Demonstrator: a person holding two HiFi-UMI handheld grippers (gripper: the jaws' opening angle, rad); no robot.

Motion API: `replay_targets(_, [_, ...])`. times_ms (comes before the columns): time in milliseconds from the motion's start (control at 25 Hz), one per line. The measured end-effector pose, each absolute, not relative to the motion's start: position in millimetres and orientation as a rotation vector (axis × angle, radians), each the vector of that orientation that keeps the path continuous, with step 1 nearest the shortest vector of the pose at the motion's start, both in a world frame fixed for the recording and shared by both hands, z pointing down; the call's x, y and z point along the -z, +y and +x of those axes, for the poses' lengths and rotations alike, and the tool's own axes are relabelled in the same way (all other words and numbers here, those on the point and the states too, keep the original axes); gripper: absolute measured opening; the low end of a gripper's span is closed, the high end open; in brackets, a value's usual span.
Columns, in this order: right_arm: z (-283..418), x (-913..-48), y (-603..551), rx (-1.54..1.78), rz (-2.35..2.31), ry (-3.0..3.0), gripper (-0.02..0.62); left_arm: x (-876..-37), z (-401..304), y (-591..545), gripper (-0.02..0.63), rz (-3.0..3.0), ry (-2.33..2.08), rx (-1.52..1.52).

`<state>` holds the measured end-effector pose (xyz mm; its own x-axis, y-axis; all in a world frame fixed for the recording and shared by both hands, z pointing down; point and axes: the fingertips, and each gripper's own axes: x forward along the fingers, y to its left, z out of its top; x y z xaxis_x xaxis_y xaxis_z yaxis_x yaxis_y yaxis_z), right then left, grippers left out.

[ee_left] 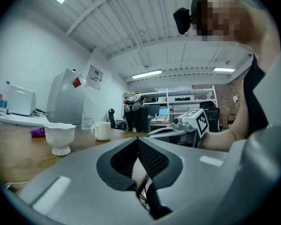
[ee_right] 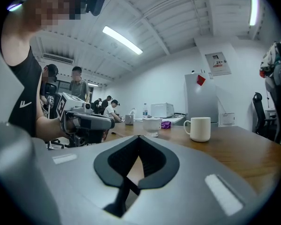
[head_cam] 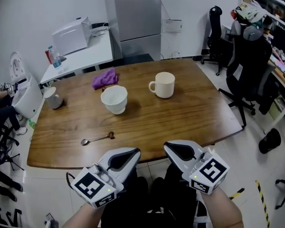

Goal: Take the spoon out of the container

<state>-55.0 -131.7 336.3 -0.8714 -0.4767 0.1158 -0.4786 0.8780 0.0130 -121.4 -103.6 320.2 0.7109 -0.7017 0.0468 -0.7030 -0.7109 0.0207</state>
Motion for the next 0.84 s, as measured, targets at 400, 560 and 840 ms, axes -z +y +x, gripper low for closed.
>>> replay_targets(400, [-52.0, -350.6, -115.9, -0.065, 0.731, -2.920, 0.002, -333.9, -110.4, -95.9, 0.012, 2.853, -1.161, -0.054])
replay_targets(560, [-51.9, -351.8, -114.7, -0.067, 0.732, -2.922, 0.002, -336.6, -108.9, -93.6, 0.012, 2.850, -1.161, -0.060])
replay_targets(840, [-52.3, -353.4, -111.8, -0.069, 0.733, -2.926, 0.002, -340.3, -109.1, -90.5, 0.012, 2.844, -1.164, -0.073])
